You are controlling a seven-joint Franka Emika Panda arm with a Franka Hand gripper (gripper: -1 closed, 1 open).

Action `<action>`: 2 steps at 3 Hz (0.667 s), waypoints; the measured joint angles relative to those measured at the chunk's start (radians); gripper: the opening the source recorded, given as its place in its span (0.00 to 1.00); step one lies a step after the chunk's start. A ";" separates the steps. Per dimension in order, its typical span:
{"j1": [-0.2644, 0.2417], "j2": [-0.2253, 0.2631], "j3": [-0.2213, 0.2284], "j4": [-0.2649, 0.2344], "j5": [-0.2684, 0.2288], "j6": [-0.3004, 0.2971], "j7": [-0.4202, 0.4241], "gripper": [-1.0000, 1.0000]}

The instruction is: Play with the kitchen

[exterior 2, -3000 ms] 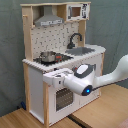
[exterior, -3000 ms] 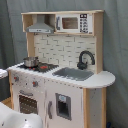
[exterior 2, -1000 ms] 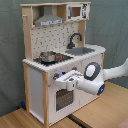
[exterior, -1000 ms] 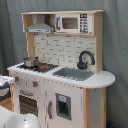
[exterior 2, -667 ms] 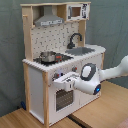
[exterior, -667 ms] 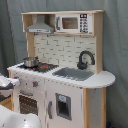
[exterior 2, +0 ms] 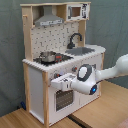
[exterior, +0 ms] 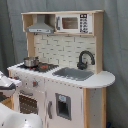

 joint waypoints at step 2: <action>0.018 0.003 -0.015 -0.036 0.002 -0.011 0.103 0.00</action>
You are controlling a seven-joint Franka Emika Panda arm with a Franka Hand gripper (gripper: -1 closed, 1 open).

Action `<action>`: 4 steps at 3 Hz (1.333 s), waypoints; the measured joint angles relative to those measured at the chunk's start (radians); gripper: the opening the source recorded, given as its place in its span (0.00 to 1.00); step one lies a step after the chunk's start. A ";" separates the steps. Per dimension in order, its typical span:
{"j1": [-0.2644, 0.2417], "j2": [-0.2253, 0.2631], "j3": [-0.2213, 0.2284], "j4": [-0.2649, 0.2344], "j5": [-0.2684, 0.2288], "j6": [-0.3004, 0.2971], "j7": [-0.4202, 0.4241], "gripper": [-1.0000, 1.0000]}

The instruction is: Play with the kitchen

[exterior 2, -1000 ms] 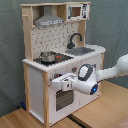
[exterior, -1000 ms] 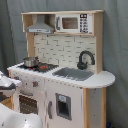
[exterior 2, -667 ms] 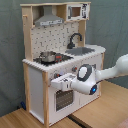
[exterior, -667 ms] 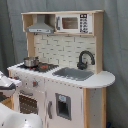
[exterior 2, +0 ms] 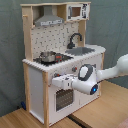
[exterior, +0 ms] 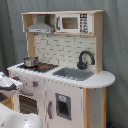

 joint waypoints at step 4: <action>-0.006 0.028 -0.005 0.002 0.001 0.052 0.425 0.00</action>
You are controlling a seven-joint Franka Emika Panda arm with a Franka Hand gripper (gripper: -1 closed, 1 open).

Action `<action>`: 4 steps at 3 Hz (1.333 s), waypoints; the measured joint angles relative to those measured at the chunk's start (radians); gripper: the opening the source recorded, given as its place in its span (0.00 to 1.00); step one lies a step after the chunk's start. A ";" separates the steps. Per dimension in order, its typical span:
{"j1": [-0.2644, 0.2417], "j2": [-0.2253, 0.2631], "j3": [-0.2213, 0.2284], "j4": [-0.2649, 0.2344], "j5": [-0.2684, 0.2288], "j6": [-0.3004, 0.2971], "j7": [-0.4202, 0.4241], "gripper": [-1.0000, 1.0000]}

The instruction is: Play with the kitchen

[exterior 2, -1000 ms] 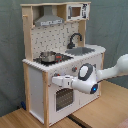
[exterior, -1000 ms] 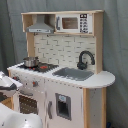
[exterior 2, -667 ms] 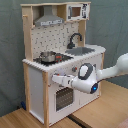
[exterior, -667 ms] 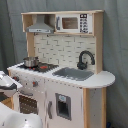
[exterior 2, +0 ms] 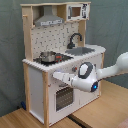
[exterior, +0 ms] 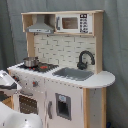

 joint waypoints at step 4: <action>-0.003 0.013 -0.009 0.003 0.000 0.040 0.416 0.00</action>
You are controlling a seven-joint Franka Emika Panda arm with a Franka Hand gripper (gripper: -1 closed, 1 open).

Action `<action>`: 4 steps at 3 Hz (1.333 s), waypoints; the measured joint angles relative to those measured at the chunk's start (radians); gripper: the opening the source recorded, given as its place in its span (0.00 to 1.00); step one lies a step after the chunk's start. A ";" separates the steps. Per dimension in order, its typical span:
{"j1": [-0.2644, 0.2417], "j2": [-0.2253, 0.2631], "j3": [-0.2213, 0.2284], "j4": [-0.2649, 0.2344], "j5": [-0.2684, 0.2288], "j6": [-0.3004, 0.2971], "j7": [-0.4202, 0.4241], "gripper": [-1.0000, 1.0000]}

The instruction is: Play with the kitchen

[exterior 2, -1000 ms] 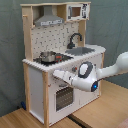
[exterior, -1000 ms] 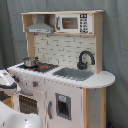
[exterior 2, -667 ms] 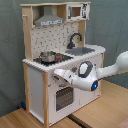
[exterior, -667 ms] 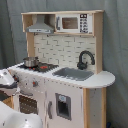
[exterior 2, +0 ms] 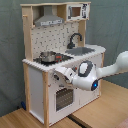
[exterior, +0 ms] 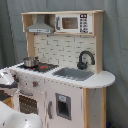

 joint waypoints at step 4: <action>0.076 -0.002 -0.027 -0.005 -0.096 0.031 -0.136 1.00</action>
